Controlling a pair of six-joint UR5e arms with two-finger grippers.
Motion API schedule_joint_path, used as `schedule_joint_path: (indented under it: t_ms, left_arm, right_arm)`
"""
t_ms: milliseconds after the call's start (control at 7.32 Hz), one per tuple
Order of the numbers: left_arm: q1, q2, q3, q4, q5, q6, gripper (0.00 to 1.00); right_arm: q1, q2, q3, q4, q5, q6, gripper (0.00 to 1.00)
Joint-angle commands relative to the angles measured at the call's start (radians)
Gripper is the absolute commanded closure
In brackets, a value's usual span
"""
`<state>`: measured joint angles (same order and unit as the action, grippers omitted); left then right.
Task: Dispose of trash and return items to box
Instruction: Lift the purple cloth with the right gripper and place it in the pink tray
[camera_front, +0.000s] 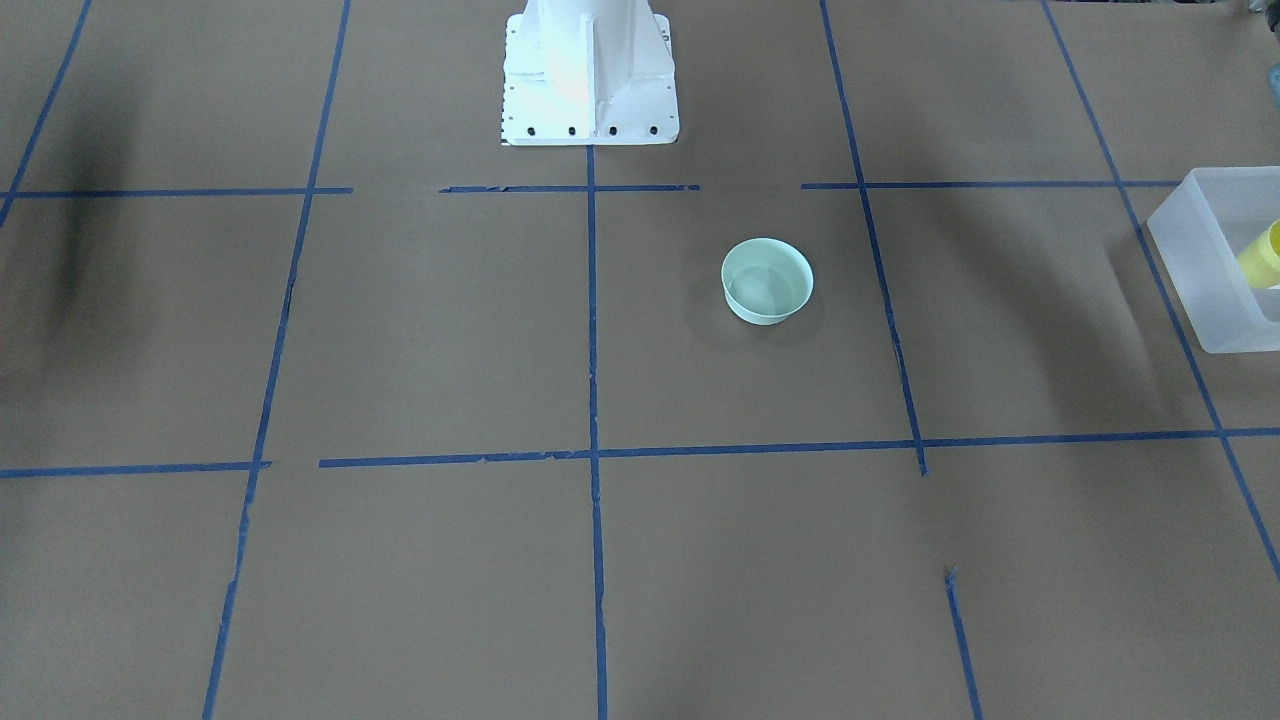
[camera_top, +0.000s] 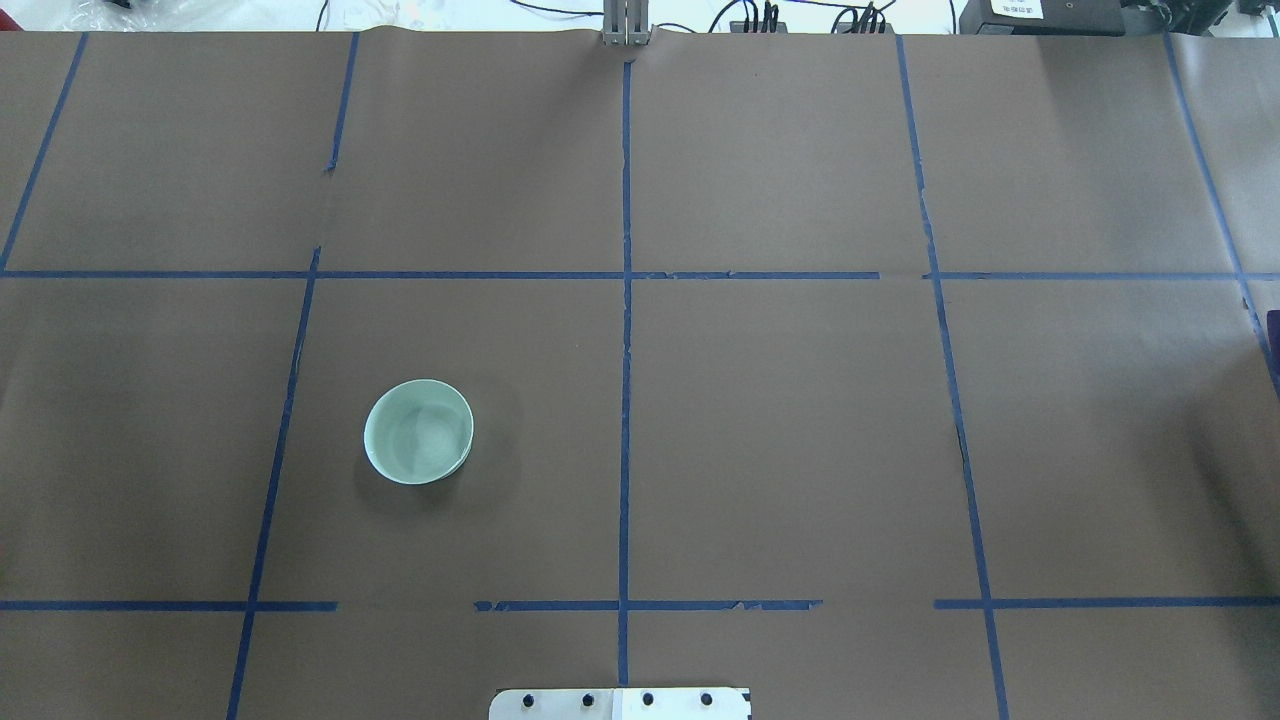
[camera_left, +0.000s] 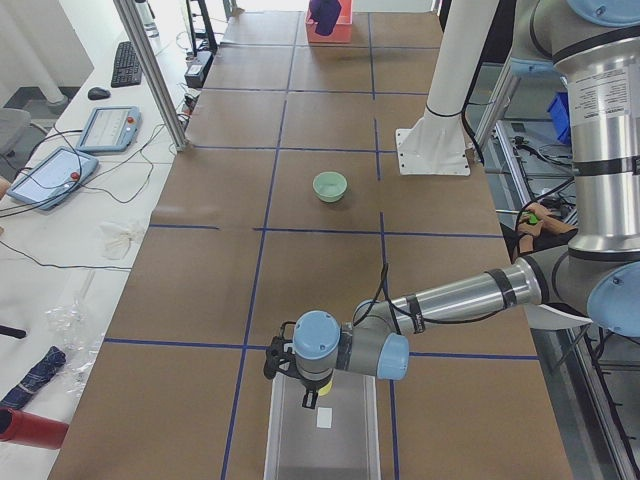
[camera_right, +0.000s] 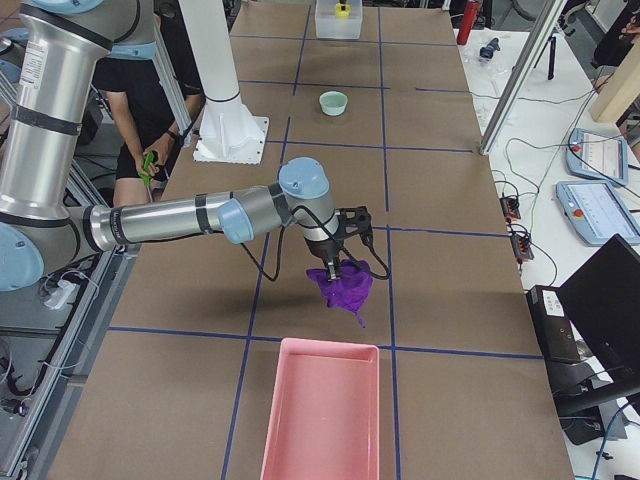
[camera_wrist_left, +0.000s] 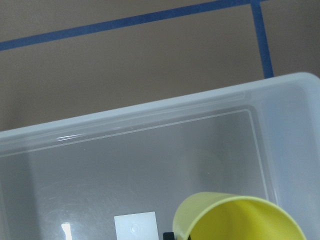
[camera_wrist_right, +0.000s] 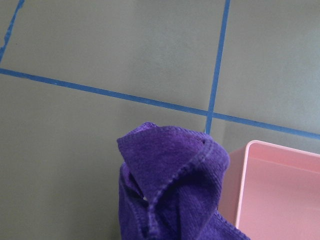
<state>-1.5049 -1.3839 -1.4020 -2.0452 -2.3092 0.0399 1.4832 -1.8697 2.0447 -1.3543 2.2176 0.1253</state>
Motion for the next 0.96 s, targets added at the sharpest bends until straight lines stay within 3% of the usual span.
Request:
schedule_joint_path:
  t_ms: [0,137,410,547,820]
  left_arm:
    - [0.006,-0.003,0.006,-0.007,-0.003,0.000,0.26]
    - [0.006,-0.006,0.005,-0.018,-0.001,0.002,0.00]
    - [0.005,-0.018,-0.055,-0.041,0.008,-0.005,0.00]
    - [0.003,-0.017,-0.142,-0.033,0.013,-0.038,0.00]
    - [0.003,-0.007,-0.289,-0.026,0.016,-0.180,0.00]
  right_arm:
    - [0.070,0.001,0.000,-0.022,-0.045,-0.126,1.00]
    - [0.100,0.001,0.000,-0.022,-0.049,-0.151,1.00]
    - [0.170,0.012,-0.003,-0.101,-0.088,-0.287,1.00]
    - [0.199,0.061,-0.008,-0.161,-0.151,-0.381,1.00]
    - [0.247,0.069,-0.029,-0.184,-0.183,-0.479,1.00]
